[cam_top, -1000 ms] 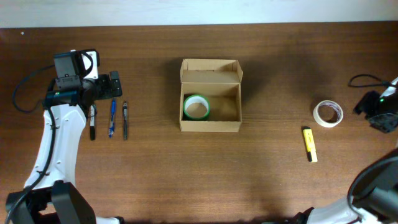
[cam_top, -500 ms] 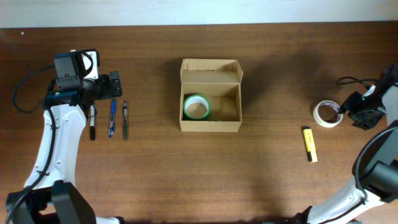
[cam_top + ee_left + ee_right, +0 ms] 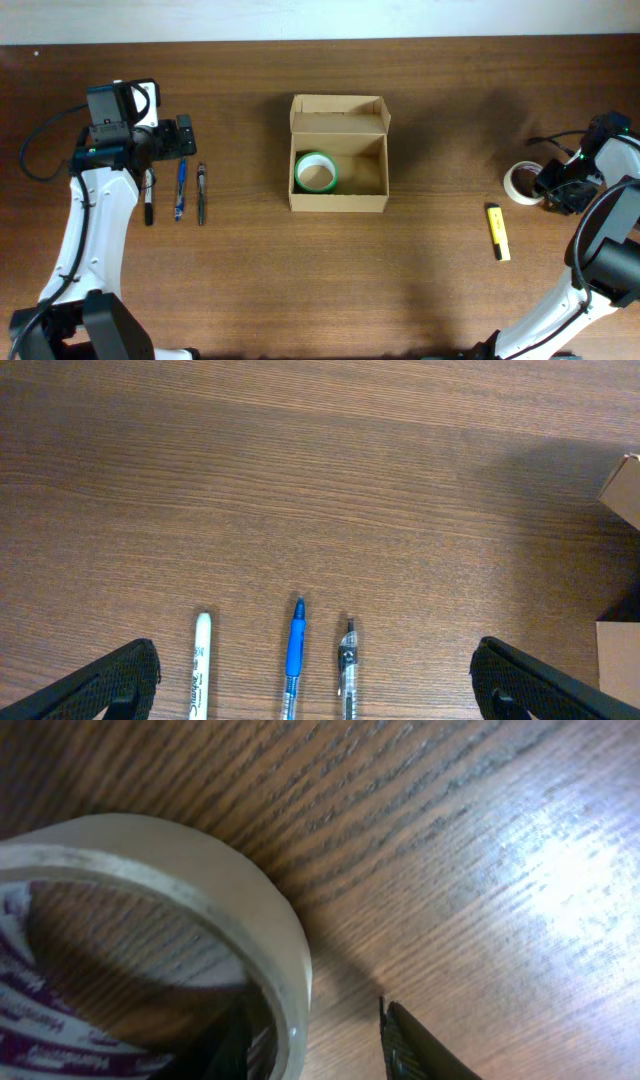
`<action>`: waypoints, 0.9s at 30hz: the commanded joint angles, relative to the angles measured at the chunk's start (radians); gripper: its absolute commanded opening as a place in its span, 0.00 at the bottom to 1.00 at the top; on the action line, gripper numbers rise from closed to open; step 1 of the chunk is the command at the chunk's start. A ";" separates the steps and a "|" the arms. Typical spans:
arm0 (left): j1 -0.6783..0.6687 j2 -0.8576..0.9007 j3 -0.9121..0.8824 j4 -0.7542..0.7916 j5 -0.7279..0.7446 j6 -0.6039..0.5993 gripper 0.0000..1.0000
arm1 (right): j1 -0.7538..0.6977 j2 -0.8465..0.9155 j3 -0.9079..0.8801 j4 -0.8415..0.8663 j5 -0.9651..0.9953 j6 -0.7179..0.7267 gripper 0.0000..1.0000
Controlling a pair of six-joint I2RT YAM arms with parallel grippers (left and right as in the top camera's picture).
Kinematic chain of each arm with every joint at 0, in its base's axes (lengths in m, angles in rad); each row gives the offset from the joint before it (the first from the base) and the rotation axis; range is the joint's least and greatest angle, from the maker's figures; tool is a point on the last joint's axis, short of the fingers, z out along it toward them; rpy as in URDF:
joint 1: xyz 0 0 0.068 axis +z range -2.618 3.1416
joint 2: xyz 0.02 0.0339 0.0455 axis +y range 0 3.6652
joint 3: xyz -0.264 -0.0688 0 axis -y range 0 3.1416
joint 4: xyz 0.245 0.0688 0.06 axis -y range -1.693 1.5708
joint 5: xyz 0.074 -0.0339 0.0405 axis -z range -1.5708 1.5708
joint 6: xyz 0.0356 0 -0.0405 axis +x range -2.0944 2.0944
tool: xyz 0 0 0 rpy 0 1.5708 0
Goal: Pack container
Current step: 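Move the right gripper to the white masking tape and grasp it, then carry the white tape into the box onto the green tape, release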
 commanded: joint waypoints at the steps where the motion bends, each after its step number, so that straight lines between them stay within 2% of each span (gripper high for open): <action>1: 0.005 0.003 0.013 0.002 0.010 0.016 0.99 | 0.003 0.002 -0.006 0.009 0.017 0.008 0.41; 5: 0.005 0.003 0.013 0.002 0.010 0.016 0.99 | 0.004 0.003 -0.015 0.020 0.017 0.008 0.39; 8: 0.005 0.003 0.013 0.002 0.010 0.016 0.99 | 0.004 0.004 -0.019 0.023 0.017 0.008 0.27; 11: 0.005 0.003 0.014 0.002 0.010 0.016 0.99 | 0.003 0.004 -0.019 0.024 0.018 0.008 0.07; 12: 0.005 0.003 0.014 0.002 0.010 0.016 0.99 | 0.003 0.004 -0.019 0.024 0.017 0.008 0.04; 20: 0.005 0.003 0.014 0.002 0.010 0.016 0.99 | 0.018 -0.028 0.062 -0.080 -0.023 -0.019 0.04; 22: 0.005 0.003 0.014 0.002 0.010 0.016 0.99 | 0.040 -0.063 0.124 -0.129 -0.060 -0.055 0.04; 27: 0.005 0.003 0.013 0.002 0.010 0.016 0.99 | 0.181 -0.191 0.409 -0.320 -0.165 -0.165 0.04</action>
